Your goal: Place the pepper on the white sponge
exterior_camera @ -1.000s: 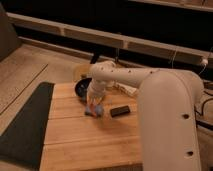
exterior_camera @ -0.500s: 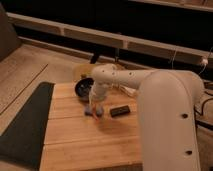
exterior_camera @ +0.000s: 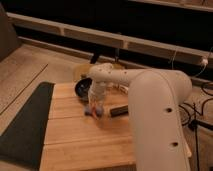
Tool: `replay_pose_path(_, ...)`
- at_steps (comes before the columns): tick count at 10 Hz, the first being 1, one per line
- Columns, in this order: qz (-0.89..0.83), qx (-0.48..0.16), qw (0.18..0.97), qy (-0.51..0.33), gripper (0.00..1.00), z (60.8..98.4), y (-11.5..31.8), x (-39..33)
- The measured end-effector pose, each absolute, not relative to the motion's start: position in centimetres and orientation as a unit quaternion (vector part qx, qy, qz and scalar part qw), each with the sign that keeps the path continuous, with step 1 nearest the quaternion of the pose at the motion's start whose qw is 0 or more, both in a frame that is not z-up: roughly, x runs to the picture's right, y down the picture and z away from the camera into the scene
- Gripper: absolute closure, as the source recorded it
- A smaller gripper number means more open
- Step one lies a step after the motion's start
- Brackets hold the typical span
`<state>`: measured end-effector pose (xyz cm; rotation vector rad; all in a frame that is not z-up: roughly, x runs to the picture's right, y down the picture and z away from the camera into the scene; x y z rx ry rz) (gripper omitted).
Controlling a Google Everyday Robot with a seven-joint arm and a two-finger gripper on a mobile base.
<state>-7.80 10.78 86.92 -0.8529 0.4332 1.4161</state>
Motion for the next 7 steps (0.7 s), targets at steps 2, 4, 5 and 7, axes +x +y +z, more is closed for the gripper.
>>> replay_pose_path(2,0.617,-0.383,0.659,0.194,0.34,87.2,11.0,-8.6)
replay_pose_path(4,0.613,-0.388,0.661,0.192,0.34,87.5,10.9,-9.1)
replay_pose_path(5,0.61,-0.39,0.664,0.189,0.34,87.5,10.8,-9.3)
replay_pose_path(7,0.609,-0.39,0.664,0.189,0.34,87.5,10.9,-9.3)
